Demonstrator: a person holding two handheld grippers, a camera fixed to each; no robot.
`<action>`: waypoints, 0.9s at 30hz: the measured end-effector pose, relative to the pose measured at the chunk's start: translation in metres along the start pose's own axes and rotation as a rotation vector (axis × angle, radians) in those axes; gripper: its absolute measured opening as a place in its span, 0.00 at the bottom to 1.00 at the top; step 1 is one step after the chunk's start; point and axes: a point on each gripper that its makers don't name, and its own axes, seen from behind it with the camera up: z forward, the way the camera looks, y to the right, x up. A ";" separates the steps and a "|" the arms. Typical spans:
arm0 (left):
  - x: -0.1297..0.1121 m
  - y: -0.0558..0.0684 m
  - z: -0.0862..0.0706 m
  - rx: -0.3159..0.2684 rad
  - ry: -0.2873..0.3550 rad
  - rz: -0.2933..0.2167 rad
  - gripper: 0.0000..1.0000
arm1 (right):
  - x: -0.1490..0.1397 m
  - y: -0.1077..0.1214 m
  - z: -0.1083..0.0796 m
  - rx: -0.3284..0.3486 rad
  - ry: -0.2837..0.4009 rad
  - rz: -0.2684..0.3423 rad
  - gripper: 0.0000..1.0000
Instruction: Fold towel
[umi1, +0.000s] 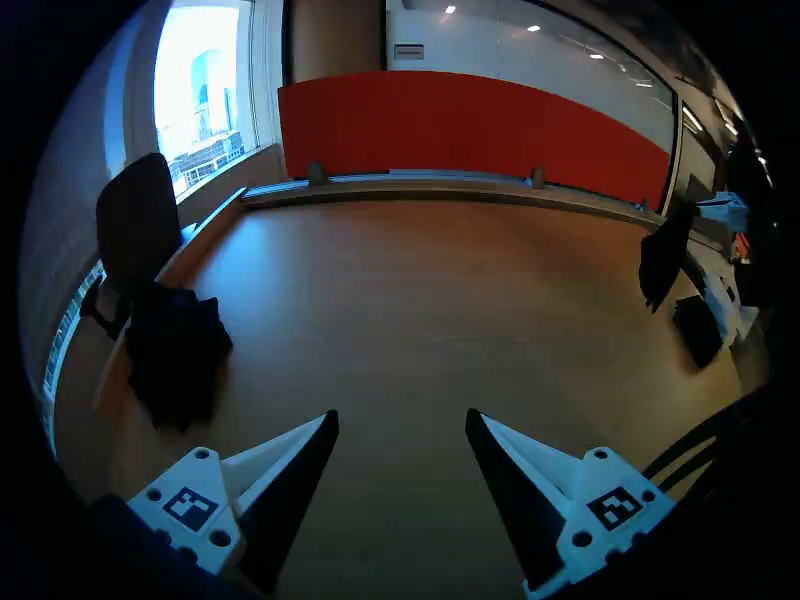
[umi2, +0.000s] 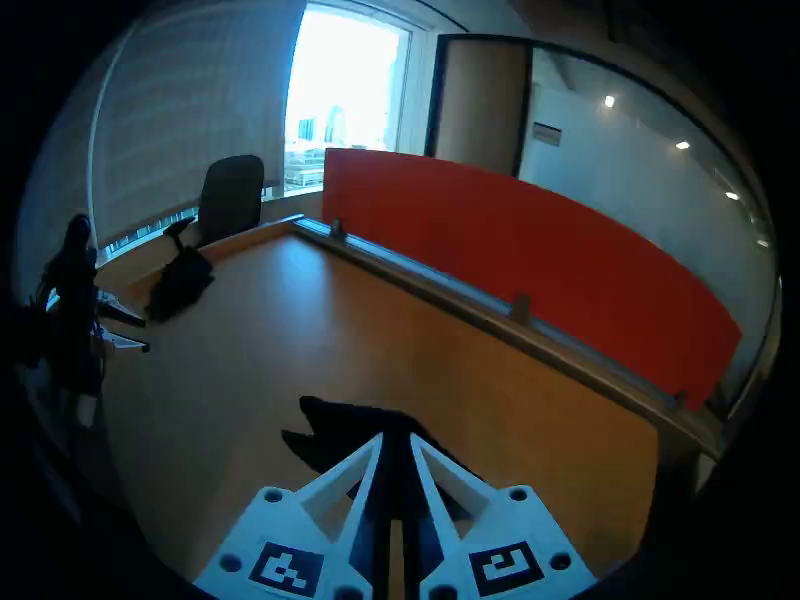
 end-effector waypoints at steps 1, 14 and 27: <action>0.001 0.001 0.001 0.001 0.000 0.000 0.94 | -0.002 0.006 -0.002 -0.006 -0.003 0.000 0.05; 0.004 0.013 0.008 0.007 -0.009 0.012 0.94 | -0.031 0.076 -0.023 -0.071 -0.035 0.033 0.05; 0.005 0.015 0.011 0.019 -0.022 0.023 0.94 | -0.059 0.141 -0.040 -0.133 -0.089 0.049 0.05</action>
